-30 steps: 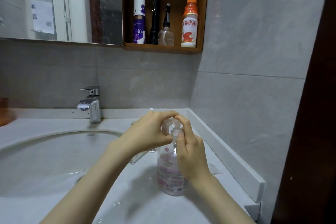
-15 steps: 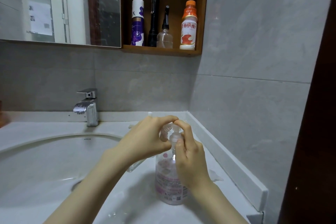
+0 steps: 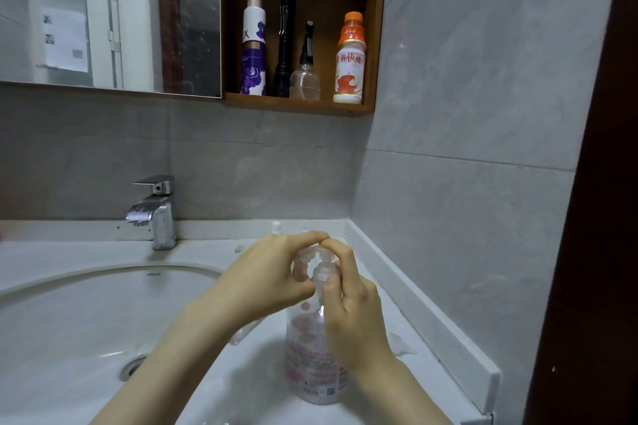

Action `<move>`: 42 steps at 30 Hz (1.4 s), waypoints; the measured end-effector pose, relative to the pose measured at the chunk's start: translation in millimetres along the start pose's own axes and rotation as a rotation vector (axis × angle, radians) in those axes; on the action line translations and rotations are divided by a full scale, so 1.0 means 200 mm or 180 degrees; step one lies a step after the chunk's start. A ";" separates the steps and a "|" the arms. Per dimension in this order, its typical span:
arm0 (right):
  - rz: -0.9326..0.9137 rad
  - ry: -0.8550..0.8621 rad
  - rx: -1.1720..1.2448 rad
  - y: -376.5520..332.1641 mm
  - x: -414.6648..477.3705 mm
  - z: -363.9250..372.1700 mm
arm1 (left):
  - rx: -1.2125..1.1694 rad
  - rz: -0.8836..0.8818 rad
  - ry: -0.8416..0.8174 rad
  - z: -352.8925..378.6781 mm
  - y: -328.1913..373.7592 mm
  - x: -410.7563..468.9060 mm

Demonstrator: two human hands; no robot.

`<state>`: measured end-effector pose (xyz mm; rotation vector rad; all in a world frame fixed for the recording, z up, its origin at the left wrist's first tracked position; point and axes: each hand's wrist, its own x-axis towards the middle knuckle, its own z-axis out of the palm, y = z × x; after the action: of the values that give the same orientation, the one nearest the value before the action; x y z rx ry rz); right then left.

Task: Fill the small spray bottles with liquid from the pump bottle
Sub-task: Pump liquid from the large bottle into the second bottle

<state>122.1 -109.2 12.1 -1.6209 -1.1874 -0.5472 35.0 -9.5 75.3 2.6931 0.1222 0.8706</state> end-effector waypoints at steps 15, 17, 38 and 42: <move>0.0029 -0.0088 0.0025 -0.02 0.01 -0.01 | 0.0906 0.0347 -0.0360 -0.10 0.04 0.05; -0.0001 -0.0094 0.0008 -0.02 0.01 -0.01 | 0.1220 0.0339 -0.0418 -0.11 0.06 0.06; -0.0054 -0.0089 0.0012 0.02 0.01 0.00 | 0.0567 0.0295 -0.0749 -0.14 -0.03 0.10; -0.0077 -0.0081 0.0010 0.01 0.01 -0.01 | 0.0802 0.0361 -0.0872 -0.13 -0.01 0.09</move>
<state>124.5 -110.5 13.6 -1.6172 -1.2275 -0.5412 34.7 2.0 105.6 3.0508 0.0184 0.5373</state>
